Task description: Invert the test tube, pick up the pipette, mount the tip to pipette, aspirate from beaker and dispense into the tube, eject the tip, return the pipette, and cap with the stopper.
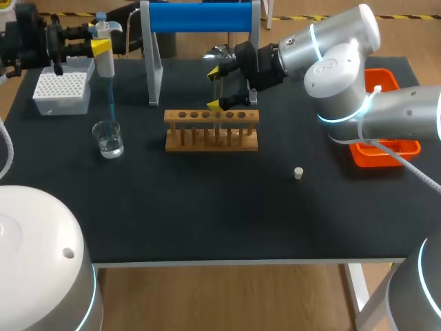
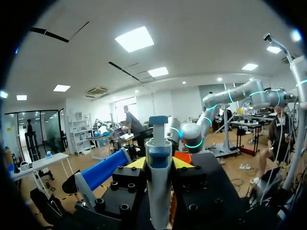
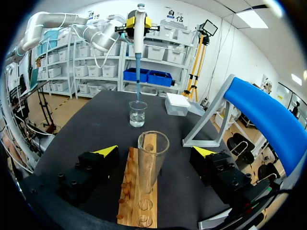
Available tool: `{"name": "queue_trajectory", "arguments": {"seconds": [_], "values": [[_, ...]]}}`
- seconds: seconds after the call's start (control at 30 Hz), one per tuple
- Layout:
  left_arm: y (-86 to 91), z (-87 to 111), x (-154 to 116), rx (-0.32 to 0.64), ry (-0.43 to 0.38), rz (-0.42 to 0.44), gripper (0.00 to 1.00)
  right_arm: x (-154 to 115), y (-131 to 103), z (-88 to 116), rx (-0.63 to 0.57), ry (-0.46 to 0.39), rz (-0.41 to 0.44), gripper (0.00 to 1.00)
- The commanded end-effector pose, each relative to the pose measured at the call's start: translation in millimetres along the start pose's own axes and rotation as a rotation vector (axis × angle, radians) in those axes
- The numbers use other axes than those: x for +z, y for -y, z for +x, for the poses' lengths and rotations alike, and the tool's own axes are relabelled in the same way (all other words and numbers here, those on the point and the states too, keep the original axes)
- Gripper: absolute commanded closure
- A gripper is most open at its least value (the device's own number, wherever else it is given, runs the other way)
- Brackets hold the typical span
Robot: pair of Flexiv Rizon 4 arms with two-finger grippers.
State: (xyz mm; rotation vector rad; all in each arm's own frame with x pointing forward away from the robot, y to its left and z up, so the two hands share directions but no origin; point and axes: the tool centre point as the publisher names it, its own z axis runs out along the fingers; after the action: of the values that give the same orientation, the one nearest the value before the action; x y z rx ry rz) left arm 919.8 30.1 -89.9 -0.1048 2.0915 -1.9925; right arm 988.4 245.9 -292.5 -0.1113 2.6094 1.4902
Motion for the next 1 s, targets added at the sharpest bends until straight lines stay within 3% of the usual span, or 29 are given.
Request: {"name": "queue_trajectory", "arguments": {"seconds": [0.03,0.43,0.73,1.0], "values": [[15.3,-2.1,16.2,-0.019,-0.011,-0.03,1.0,-1.4,-0.7,-0.4,0.0,-0.003,0.003,0.0],[51.1,-1.0,63.9,-0.074,-0.059,-0.03,1.0,-1.4,-0.7,-0.4,0.0,-0.003,0.003,0.0],[84.2,0.0,108.1,-0.057,-0.142,-0.003,1.0,-1.4,-0.7,-0.4,0.0,-0.003,0.003,0.0],[103.5,-1.2,139.8,-0.046,-0.192,0.029,1.0,-1.4,-0.7,-0.4,0.0,-0.003,0.003,0.0]]}}
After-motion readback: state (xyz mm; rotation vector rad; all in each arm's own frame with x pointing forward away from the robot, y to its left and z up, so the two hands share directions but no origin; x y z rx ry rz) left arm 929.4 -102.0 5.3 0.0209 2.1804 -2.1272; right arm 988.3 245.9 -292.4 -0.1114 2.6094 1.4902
